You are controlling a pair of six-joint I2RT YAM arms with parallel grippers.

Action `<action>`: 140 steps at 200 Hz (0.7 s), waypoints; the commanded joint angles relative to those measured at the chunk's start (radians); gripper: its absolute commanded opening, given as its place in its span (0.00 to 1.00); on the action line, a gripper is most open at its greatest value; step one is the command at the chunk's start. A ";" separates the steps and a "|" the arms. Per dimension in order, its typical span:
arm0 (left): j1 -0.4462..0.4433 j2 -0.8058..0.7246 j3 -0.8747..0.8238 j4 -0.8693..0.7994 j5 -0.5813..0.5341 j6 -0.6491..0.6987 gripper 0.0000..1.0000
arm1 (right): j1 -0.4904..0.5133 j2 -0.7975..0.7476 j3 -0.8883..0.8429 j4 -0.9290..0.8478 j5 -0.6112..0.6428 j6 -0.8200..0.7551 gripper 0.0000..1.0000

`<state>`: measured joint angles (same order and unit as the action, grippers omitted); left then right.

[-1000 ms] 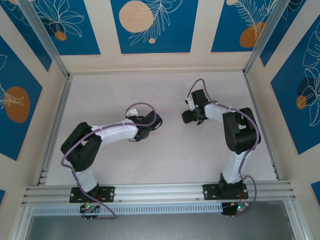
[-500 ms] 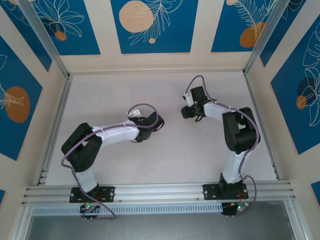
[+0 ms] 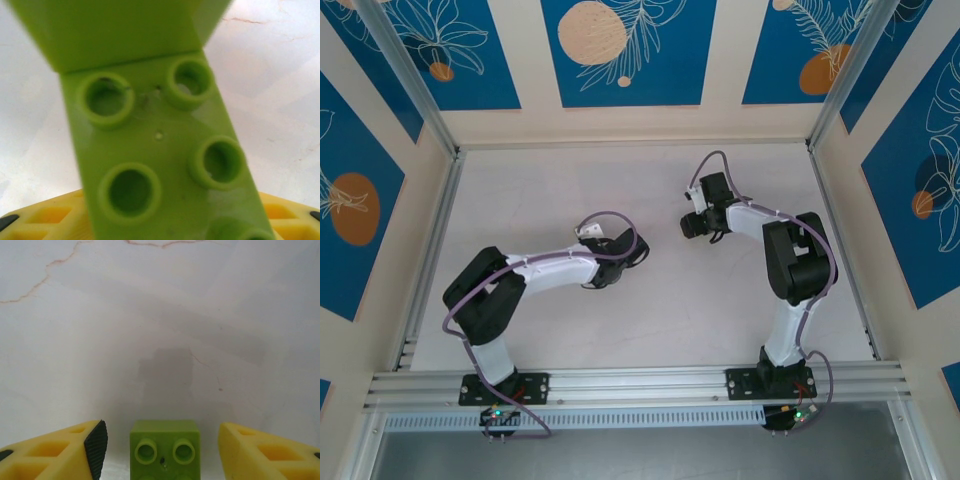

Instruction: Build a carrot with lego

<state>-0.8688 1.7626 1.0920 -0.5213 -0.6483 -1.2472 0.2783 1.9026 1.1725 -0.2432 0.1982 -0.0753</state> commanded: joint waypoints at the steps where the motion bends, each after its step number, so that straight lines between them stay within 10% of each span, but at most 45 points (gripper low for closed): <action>1: -0.025 -0.031 -0.014 0.000 0.010 -0.002 0.58 | -0.001 0.025 0.028 -0.039 -0.009 0.008 0.58; 140: -0.069 0.024 0.033 0.035 0.034 0.008 0.58 | -0.002 0.041 0.047 -0.064 -0.021 0.006 0.40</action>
<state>-0.9222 1.7561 1.0908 -0.5087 -0.6319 -1.2484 0.2775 1.9305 1.1942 -0.2825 0.1974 -0.0723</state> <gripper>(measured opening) 0.580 0.406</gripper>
